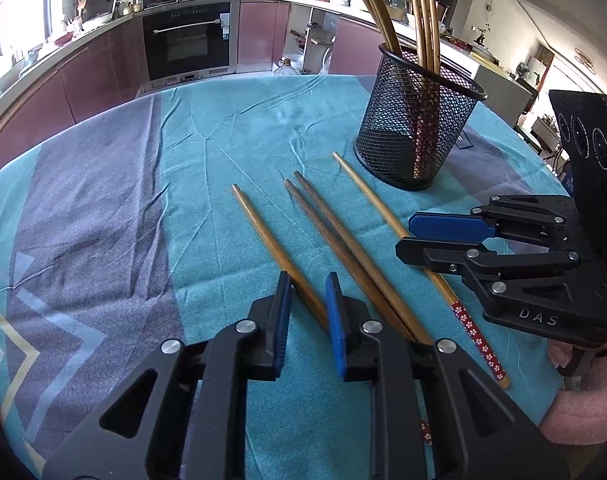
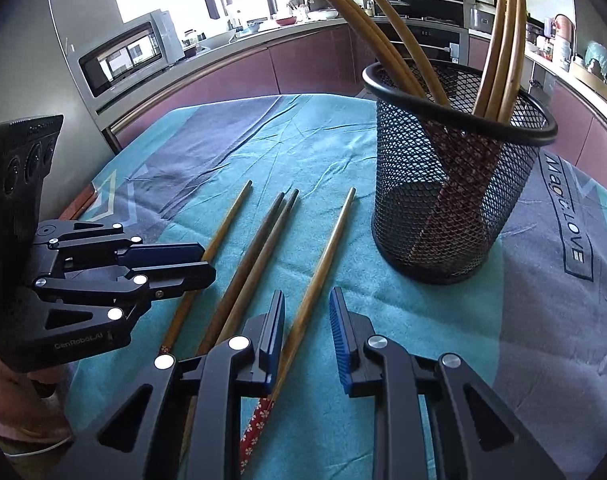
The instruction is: Organize utensils
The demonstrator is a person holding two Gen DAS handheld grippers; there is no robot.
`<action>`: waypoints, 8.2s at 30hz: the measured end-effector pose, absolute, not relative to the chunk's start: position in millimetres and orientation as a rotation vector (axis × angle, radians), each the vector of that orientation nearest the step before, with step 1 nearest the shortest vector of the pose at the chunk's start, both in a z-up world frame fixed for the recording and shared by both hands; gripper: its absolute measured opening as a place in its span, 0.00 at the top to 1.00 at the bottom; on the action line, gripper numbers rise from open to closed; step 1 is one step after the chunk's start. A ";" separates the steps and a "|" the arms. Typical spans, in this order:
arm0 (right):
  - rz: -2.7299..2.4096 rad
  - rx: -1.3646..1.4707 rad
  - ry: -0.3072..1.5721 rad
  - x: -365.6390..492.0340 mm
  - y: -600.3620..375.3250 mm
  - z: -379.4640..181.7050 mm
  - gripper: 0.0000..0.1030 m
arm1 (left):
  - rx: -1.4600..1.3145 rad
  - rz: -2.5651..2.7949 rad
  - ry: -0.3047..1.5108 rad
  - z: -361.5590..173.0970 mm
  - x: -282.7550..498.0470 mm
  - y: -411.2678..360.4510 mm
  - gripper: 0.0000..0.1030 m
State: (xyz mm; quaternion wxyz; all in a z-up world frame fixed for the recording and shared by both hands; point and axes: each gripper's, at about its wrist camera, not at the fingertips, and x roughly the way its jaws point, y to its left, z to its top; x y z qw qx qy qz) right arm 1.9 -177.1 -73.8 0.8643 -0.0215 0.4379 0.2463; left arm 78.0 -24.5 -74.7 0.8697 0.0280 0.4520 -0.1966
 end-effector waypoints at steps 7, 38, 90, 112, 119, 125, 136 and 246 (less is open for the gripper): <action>0.516 -0.066 0.911 6.7 -170.3 -73.9 0.86 | 0.059 -0.405 0.939 -75.2 82.0 -24.5 0.88; 0.521 0.003 0.918 10.8 -180.6 -70.1 0.95 | 0.032 -0.348 0.925 -76.5 83.2 -28.1 0.92; 0.562 0.218 0.519 -23.4 -278.5 50.7 0.95 | -0.148 -0.648 0.586 83.4 42.5 -25.1 0.93; 0.503 0.179 0.401 -1.6 -292.8 94.3 0.95 | -0.180 -0.628 0.468 145.1 81.8 -46.0 0.93; 0.487 0.180 0.378 5.0 -296.6 100.6 0.95 | -0.186 -0.618 0.459 150.6 86.8 -51.2 0.93; 0.482 0.175 0.378 12.7 -293.2 100.5 0.95 | -0.176 -0.600 0.462 143.2 85.0 -55.5 0.93; 0.479 0.178 0.444 29.8 -280.5 82.9 0.95 | -0.151 -0.591 0.507 130.2 85.7 -60.3 0.93; 0.460 0.176 0.642 75.5 -261.3 51.5 0.80 | -0.029 -0.557 0.645 76.1 128.6 -68.3 0.80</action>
